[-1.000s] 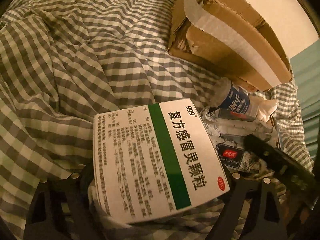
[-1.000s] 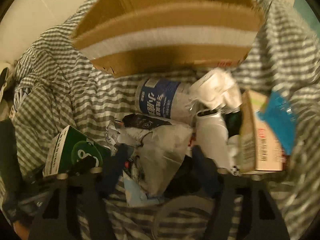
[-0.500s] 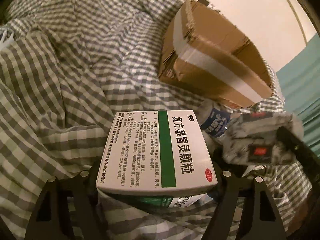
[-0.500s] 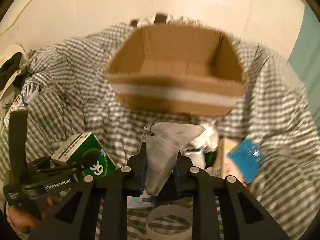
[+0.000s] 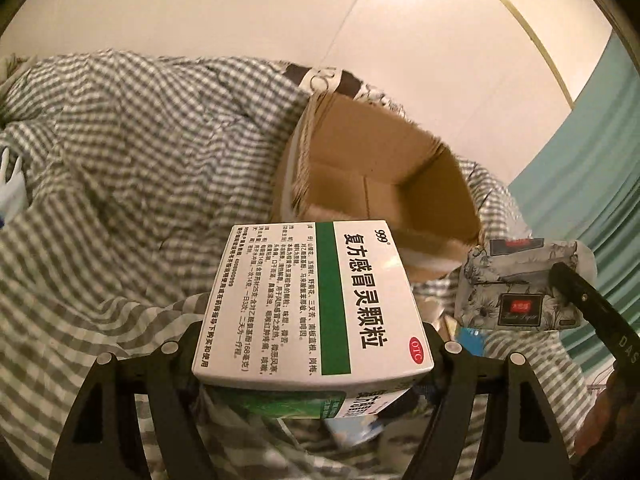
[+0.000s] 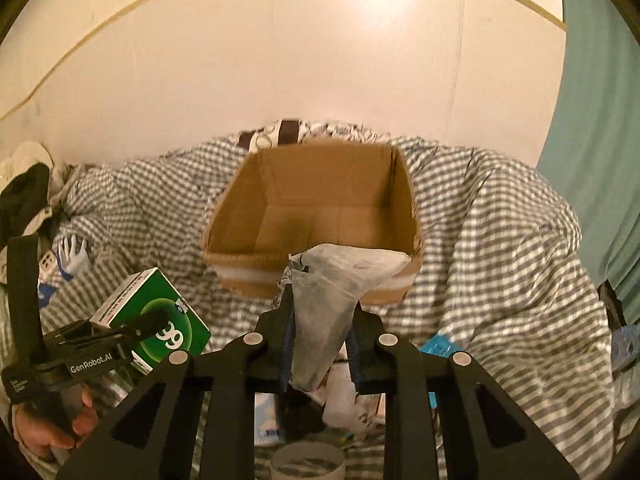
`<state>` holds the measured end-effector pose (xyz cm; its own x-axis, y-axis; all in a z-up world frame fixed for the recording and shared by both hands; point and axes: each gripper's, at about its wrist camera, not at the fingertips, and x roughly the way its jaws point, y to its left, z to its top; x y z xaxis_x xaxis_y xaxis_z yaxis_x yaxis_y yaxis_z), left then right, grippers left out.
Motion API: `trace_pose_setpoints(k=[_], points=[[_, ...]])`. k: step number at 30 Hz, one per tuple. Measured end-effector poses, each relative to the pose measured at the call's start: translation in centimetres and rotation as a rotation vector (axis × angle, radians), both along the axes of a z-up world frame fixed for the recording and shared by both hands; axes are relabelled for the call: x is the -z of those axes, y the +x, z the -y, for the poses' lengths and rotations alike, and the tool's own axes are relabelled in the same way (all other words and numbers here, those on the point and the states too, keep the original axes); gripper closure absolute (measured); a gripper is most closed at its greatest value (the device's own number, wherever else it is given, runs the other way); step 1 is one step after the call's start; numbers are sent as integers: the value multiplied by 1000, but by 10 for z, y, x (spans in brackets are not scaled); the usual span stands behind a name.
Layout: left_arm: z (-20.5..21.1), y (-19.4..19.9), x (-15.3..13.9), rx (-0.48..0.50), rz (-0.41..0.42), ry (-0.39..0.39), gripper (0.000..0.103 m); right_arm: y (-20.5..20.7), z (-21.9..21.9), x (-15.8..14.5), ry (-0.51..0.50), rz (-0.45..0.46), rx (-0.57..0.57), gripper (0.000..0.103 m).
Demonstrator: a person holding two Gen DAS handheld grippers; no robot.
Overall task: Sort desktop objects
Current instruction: 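Lift the medicine box with the left tool while the right tool grasps a white plastic bag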
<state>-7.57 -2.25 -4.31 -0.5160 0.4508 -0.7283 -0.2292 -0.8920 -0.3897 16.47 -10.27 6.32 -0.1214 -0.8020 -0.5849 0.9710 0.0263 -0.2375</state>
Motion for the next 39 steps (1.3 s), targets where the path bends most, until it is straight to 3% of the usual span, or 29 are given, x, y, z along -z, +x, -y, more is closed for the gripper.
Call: trace_pose_setpoints(k=[3, 5, 6, 8, 16, 20, 24, 28, 35, 37, 39], points=[[-5, -11, -3, 9, 29, 30, 25, -3, 10, -12, -19, -14, 19, 82], [-7, -14, -4, 24, 69, 56, 25, -6, 17, -17, -25, -20, 61, 82], [-7, -14, -4, 31, 91, 71, 25, -9, 19, -18, -28, -28, 154, 82], [-11, -10, -7, 53, 148, 113, 25, -14, 25, -19, -26, -33, 162, 82], [-8, 17, -40, 99, 176, 168, 25, -29, 31, -17, -13, -32, 256, 82], [-1, 36, -59, 121, 128, 147, 25, -29, 28, -18, -18, -29, 252, 82], [5, 52, -53, 136, 199, 144, 25, -20, 22, -20, -35, -29, 237, 82], [1, 77, -39, 157, 252, 67, 25, -14, 13, -26, -58, -19, 230, 82], [-5, 112, -33, 195, 276, -22, 25, -12, -6, -40, -109, 8, 245, 82], [-14, 127, -29, 285, 331, 51, 24, -10, -12, -43, -120, 9, 247, 82], [-33, 141, -27, 377, 367, 59, 25, -8, -20, -47, -138, 9, 253, 82]])
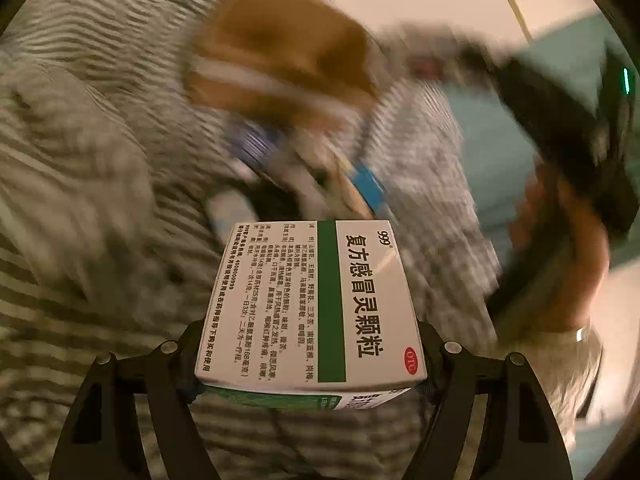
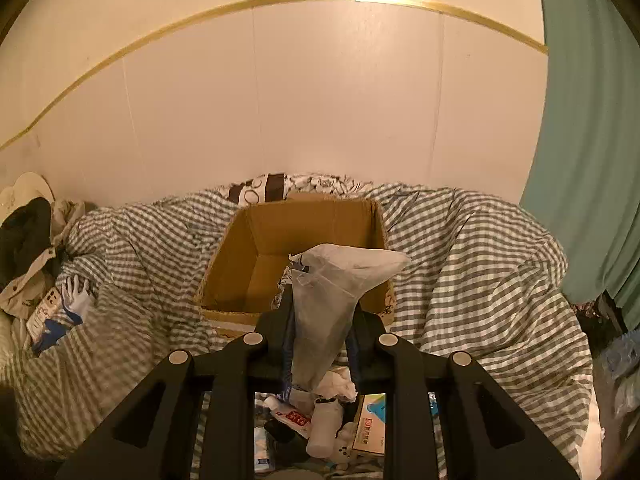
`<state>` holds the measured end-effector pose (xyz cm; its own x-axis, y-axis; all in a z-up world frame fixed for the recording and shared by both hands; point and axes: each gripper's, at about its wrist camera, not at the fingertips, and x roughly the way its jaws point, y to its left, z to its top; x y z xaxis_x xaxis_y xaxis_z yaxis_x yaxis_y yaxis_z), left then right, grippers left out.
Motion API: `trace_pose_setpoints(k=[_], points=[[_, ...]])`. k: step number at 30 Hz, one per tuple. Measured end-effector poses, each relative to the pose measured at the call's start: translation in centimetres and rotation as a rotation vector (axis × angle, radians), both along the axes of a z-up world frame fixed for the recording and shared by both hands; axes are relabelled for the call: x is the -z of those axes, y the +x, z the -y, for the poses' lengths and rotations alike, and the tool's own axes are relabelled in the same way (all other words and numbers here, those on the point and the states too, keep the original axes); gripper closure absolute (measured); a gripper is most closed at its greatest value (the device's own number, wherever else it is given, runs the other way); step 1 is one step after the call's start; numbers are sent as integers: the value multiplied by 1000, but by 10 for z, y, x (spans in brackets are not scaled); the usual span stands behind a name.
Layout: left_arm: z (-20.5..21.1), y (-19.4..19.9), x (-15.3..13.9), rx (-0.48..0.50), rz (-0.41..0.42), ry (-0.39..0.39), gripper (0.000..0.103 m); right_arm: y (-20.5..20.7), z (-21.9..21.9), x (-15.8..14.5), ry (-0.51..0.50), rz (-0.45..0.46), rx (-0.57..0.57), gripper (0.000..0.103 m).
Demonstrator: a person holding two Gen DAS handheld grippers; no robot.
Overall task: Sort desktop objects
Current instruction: 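Lift the medicine box with the left tool while the right tool grasps a white plastic bag, then drop the medicine box into the cardboard box with the left tool while the right tool releases the bag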
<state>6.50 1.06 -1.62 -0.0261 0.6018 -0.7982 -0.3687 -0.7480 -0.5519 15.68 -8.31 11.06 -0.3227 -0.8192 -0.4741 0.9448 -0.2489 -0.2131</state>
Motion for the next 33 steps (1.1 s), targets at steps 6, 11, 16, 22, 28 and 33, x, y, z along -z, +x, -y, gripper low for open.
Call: trace_pose_setpoints(k=[6, 11, 16, 22, 28, 33], points=[[-14, -5, -23, -37, -215, -8, 25, 5, -24, -9, -39, -13, 17, 82], [-8, -46, -53, -161, -431, -28, 25, -1, -24, -10, -31, 8, 47, 82], [-22, -90, -69, -216, -615, -55, 25, -5, -5, -5, 12, 15, 60, 82], [-48, -157, -57, -265, -680, -73, 25, -26, 42, 6, 78, 20, 178, 82], [-88, -214, -32, -244, -706, -112, 25, -82, 95, 35, 110, 68, 266, 82], [-97, -245, -8, -207, -697, -192, 0, -114, 127, 47, 85, 162, 292, 43]])
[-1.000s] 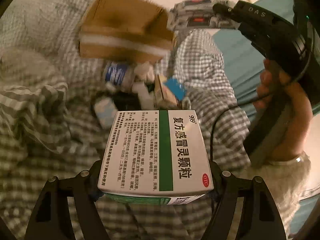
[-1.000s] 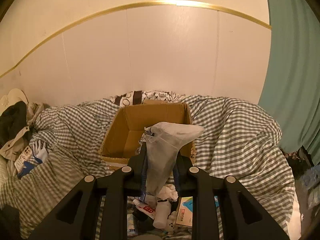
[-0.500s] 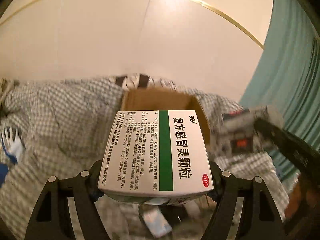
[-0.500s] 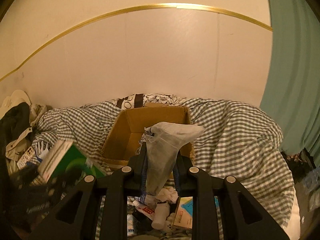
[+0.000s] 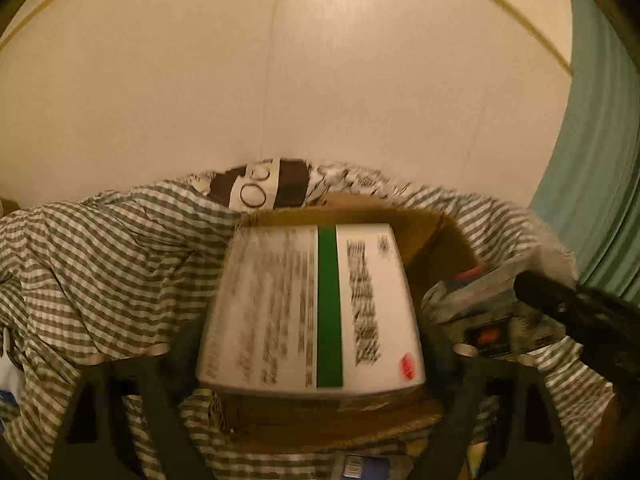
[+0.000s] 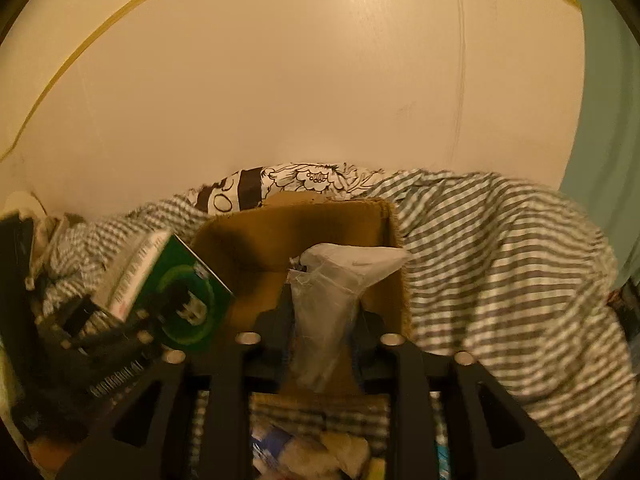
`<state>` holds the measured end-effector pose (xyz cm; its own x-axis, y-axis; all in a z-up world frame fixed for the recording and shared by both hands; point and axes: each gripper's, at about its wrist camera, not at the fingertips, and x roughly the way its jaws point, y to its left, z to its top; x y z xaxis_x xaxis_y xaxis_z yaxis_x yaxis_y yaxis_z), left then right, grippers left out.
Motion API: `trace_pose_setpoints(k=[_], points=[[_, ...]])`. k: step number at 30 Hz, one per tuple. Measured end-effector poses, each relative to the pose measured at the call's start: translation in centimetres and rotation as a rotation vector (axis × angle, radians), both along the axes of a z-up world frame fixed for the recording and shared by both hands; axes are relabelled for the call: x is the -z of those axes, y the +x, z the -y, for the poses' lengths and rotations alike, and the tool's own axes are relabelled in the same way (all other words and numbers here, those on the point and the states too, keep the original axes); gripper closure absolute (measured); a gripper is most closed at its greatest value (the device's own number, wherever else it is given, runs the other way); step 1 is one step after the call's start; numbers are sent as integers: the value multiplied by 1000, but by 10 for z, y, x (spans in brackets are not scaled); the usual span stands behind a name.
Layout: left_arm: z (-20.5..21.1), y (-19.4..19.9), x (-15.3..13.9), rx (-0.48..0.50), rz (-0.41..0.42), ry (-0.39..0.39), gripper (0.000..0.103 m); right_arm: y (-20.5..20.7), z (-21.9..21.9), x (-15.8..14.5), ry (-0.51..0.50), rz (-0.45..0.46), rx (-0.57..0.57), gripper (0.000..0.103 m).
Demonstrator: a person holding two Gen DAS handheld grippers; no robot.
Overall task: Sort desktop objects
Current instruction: 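Drop the medicine box into the cardboard box with the left tool while the right tool releases the bag, then grasp the teal blister pack with the right tool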
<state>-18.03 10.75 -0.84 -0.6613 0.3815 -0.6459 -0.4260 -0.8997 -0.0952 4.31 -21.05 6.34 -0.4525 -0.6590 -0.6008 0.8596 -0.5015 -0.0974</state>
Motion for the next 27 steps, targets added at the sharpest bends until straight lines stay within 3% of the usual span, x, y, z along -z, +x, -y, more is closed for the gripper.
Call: trace_pose_setpoints(k=[1, 3, 8, 12, 15, 20, 24, 27], points=[[-1, -3, 2, -22, -7, -19, 0, -4, 2, 0, -21, 8, 8, 32], [3, -3, 6, -44, -15, -30, 0, -7, 4, -4, -17, 8, 40, 32], [23, 1, 11, -57, 63, 10, 0, -11, -10, -28, -11, 14, 142, 32], [38, 30, -1, -58, 44, 18, 0, -13, -36, -44, -8, 67, 231, 32], [47, 59, -5, -42, 33, 25, 0, -6, -64, -44, 55, 77, 306, 32], [42, 104, 18, 22, 73, -1, 0, 0, -122, -6, 184, 161, 376, 32], [29, 127, 60, 61, 178, -24, 0, -10, -160, 37, 296, 244, 476, 32], [17, 143, 92, 140, 227, -62, 0, -25, -172, 60, 316, 347, 528, 32]])
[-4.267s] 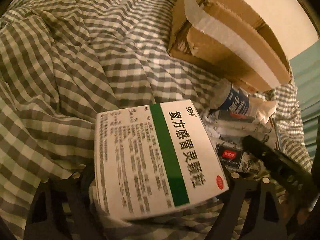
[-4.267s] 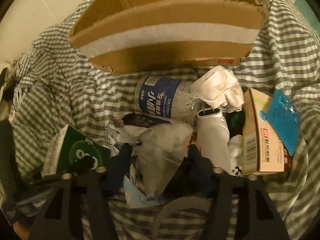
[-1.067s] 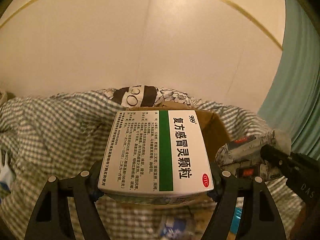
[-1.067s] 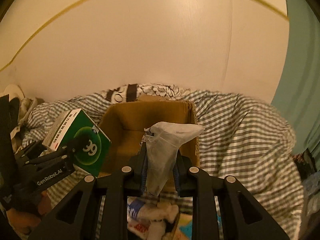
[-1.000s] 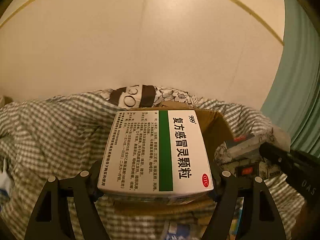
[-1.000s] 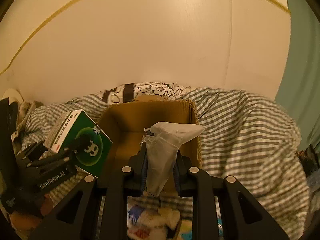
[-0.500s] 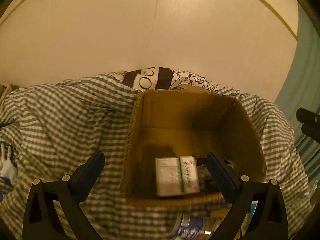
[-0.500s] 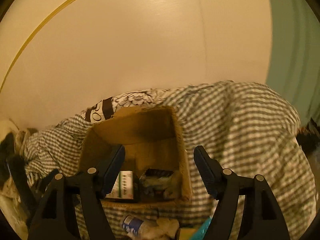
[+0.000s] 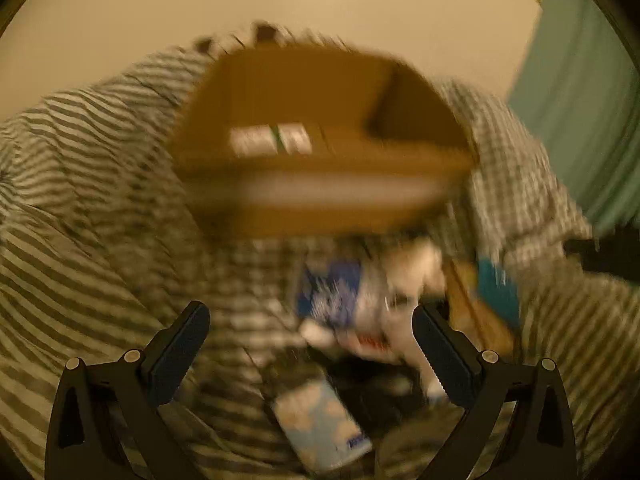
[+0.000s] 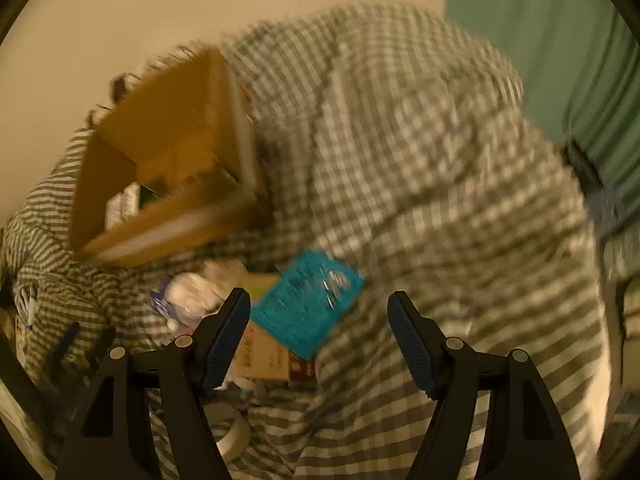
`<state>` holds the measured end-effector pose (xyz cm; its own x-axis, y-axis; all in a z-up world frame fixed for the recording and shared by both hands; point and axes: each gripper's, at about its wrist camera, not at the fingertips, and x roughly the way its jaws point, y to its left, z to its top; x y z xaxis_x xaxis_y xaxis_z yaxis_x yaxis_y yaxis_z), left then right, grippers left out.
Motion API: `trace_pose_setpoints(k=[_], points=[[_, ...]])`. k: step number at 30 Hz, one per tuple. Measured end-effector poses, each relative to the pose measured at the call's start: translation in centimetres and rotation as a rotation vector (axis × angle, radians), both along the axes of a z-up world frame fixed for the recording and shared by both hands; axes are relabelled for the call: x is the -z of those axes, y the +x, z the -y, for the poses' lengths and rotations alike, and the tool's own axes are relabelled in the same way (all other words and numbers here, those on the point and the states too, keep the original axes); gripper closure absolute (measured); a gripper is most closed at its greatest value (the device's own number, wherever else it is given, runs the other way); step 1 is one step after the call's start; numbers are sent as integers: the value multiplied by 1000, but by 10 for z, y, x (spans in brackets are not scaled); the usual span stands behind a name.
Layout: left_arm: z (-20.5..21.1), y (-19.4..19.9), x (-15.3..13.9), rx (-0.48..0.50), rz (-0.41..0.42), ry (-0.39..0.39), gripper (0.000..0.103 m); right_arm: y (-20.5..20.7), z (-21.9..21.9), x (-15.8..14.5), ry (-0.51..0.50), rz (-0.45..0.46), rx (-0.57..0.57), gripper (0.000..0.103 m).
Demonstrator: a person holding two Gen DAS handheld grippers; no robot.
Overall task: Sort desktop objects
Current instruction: 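Grasp the teal blister pack with the right tool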
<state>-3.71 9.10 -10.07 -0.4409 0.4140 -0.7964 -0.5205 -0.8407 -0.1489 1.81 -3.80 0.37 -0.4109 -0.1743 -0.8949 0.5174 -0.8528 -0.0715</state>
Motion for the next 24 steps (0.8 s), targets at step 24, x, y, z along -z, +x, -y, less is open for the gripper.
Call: trace_pose_setpoints(k=[24], points=[[-22, 18, 51, 117, 234, 94, 0, -60, 22, 96, 85, 259, 404, 32]])
